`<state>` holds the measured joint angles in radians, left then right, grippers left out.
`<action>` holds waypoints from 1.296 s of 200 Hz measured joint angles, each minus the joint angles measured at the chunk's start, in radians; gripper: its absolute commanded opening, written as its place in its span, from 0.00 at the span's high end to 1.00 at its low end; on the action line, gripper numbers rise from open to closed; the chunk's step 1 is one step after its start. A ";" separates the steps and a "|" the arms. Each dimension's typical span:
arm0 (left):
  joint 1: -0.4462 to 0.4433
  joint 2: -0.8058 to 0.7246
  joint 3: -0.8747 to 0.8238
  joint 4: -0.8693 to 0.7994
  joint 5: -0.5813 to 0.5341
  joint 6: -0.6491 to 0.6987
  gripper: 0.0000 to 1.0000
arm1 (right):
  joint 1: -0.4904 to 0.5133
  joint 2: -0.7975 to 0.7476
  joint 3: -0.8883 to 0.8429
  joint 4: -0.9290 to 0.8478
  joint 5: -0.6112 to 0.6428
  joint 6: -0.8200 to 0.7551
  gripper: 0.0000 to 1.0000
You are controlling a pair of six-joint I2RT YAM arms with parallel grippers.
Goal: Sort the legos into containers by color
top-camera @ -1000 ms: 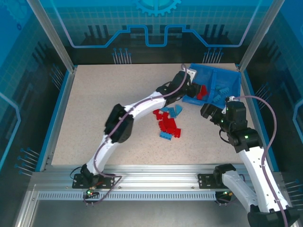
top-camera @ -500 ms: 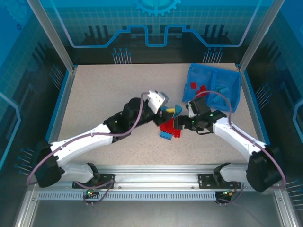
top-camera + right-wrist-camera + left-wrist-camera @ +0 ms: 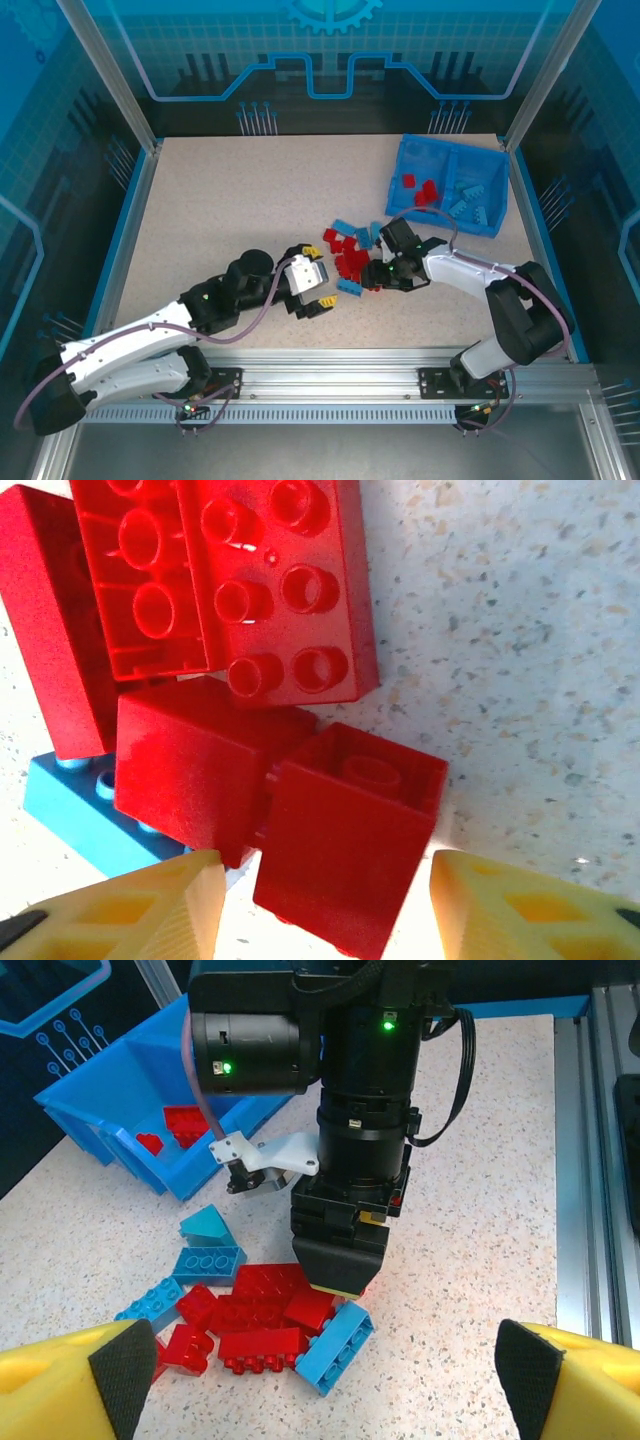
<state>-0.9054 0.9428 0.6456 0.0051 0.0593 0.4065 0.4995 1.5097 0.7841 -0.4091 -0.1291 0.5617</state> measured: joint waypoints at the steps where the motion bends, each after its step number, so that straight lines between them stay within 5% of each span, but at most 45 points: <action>1: 0.000 0.000 0.000 0.000 0.000 0.002 0.07 | 0.000 0.000 0.000 0.000 0.000 0.001 0.46; 42: 0.000 0.034 -0.006 0.019 0.010 0.023 0.04 | 0.006 0.000 0.001 0.023 0.033 0.012 0.59; 171: 0.000 0.057 -0.008 0.061 0.008 0.014 0.01 | 0.000 -0.124 0.000 -0.087 0.275 0.010 0.70; 216: 0.000 0.115 -0.006 0.098 -0.040 -0.058 0.01 | -0.183 -0.167 0.232 -0.061 0.357 -0.058 0.69; 259: 0.000 0.172 0.028 0.096 -0.084 -0.174 0.01 | -0.335 0.102 0.514 0.029 0.421 -0.121 0.70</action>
<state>-0.9054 1.1149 0.6739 0.1013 -0.0242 0.2329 0.1646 1.6119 1.2984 -0.3801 0.2920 0.4408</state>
